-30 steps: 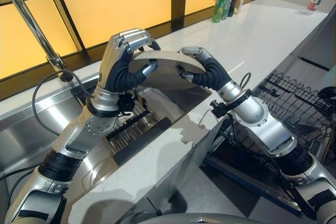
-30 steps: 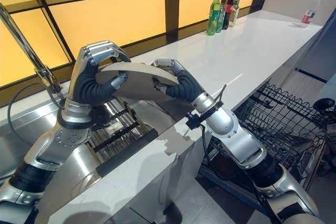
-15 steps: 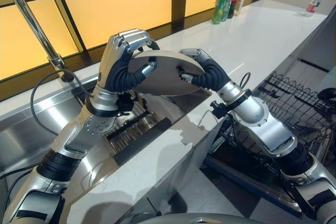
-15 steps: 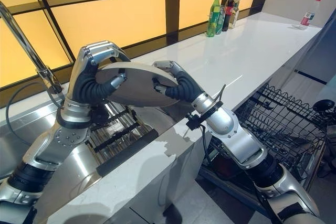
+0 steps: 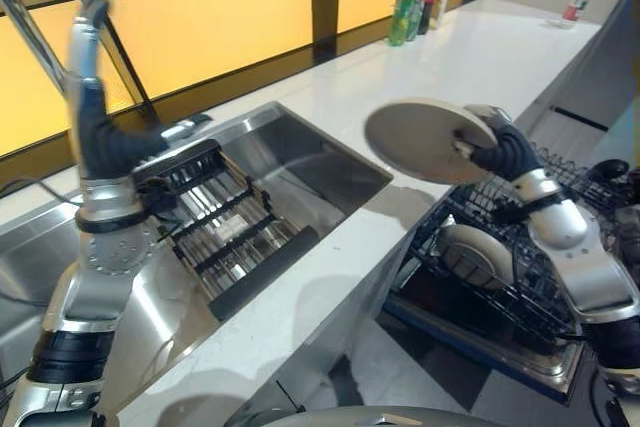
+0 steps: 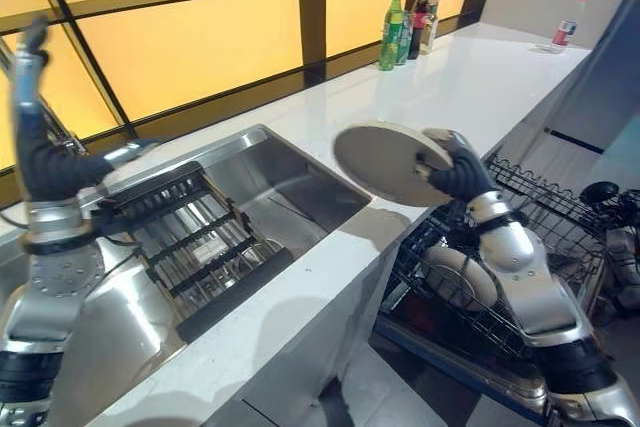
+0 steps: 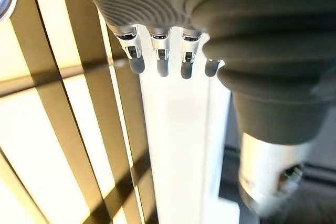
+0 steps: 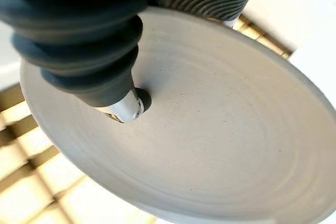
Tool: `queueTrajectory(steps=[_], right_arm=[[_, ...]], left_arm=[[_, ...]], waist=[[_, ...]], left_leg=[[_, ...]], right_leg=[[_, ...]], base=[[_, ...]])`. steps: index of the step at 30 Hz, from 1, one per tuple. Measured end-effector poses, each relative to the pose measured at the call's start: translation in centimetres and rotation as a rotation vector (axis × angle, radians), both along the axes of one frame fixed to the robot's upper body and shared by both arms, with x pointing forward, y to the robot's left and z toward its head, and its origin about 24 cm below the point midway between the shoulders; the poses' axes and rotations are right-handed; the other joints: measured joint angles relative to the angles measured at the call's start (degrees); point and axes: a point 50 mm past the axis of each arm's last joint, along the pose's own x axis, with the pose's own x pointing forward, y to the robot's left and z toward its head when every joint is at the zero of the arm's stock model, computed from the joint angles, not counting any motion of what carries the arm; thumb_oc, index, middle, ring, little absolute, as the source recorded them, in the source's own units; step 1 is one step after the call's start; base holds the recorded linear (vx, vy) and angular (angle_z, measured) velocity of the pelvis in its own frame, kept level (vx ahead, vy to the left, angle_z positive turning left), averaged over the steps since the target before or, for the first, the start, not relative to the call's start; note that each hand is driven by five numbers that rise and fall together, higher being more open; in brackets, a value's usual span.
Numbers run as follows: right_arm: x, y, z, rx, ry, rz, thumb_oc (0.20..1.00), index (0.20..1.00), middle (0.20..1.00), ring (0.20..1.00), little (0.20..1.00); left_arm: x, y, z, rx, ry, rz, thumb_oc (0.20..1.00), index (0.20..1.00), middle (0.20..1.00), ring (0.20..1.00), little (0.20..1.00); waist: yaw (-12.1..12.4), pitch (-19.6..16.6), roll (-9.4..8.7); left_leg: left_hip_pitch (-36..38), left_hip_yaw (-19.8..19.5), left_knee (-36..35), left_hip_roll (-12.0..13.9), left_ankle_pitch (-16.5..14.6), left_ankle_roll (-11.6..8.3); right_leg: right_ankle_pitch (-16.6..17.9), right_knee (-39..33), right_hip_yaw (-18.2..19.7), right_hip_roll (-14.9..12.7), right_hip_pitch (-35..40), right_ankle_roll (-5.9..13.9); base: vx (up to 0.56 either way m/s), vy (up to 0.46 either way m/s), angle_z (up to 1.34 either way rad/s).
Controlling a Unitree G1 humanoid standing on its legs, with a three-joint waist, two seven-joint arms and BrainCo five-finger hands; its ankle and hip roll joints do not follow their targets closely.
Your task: Pick up plates and place into dishwasher.
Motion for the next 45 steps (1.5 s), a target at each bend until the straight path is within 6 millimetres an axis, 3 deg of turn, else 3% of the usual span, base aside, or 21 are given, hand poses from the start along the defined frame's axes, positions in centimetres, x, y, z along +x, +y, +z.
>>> queueTrajectory(steps=[7,16,23,26,29,32,38,45], right_arm=[[-0.6,-3.5,0.0,-0.109,-0.025,-0.18,0.2,0.2,0.2,0.2,0.2],[-2.6,-9.2,-3.1,-0.156,0.021,-0.479,0.2,0.2,0.2,0.2,0.2],[-3.6,-10.6,-5.0,-0.164,0.007,-0.592,0.2,0.2,0.2,0.2,0.2],[-2.4,-10.9,-4.3,-0.145,-0.058,-0.63,0.2,0.2,0.2,0.2,0.2],[-0.2,-10.9,-2.5,-0.153,-0.121,-0.644,0.2,0.2,0.2,0.2,0.2],[1.1,-9.9,-2.2,-0.149,-0.136,-0.622,0.2,0.2,0.2,0.2,0.2],[1.2,-10.4,-2.2,-0.141,-0.17,-0.673,0.2,0.2,0.2,0.2,0.2],[1.9,-12.1,1.9,-0.23,-0.374,-0.81,0.2,0.2,0.2,0.2,0.2]], left_arm=[[0.0,1.0,-1.1,-0.017,0.057,0.048,1.0,1.0,1.0,1.0,1.0],[-0.6,4.4,-3.4,-0.076,0.167,0.174,1.0,1.0,1.0,1.0,1.0],[-0.4,5.4,-3.5,-0.079,0.21,0.233,1.0,1.0,1.0,1.0,1.0],[0.5,5.8,-3.3,-0.115,0.177,0.272,1.0,1.0,1.0,1.0,1.0],[2.0,5.9,-2.3,-0.171,0.133,0.285,1.0,1.0,1.0,1.0,1.0],[2.4,5.9,-1.6,-0.206,0.096,0.291,1.0,1.0,1.0,1.0,1.0],[2.4,6.2,-1.8,-0.231,0.097,0.32,1.0,1.0,1.0,1.0,1.0],[3.2,5.9,-0.3,-0.204,0.06,0.314,1.0,1.0,1.0,1.0,1.0]], waist=[[-1.69,-0.06,0.05],[-1.81,0.67,-0.29],[-3.02,3.16,-0.11],[-3.12,4.9,1.2],[-3.23,10.55,3.49],[-2.94,14.14,4.11],[-2.69,18.15,4.61],[-2.65,21.8,6.71]], left_leg=[[0.61,1.55,-0.8,0.3,0.03,0.12],[0.96,3.44,-0.72,1.0,-0.17,0.44],[-1.31,4.07,0.44,1.3,-0.16,0.27],[-8.83,4.71,3.39,1.45,0.52,-0.34],[-13.48,4.36,5.87,1.65,1.01,-0.84],[-15.38,3.52,7.01,2.37,0.94,-1.79],[-18.04,1.89,8.65,3.01,0.54,-3.03],[-23.44,1.04,11.19,2.5,0.61,-3.04]], right_leg=[[0.08,1.02,2.15,0.25,-1.27,0.05],[-1.29,4.62,4.3,1.01,-3.66,0.44],[-1.4,5.5,4.91,0.86,-6.3,0.33],[0.78,5.42,5.41,1.12,-12.34,0.11],[3.29,5.17,5.2,1.58,-15.4,-0.55],[3.63,5.35,4.48,2.48,-16.76,-1.05],[2.47,7.89,2.82,3.54,-19.26,-2.37],[1.49,12.53,2.32,3.15,-25.45,-2.31]], base=[[0.07,0.086,-0.16],[0.03,-0.078,-0.12],[-0.13,-0.259,-0.05],[-0.46,-0.236,-0.15],[-0.29,-0.238,0.0],[-0.08,-0.166,0.07],[-0.02,-0.097,0.13],[-0.03,-0.027,0.03]])
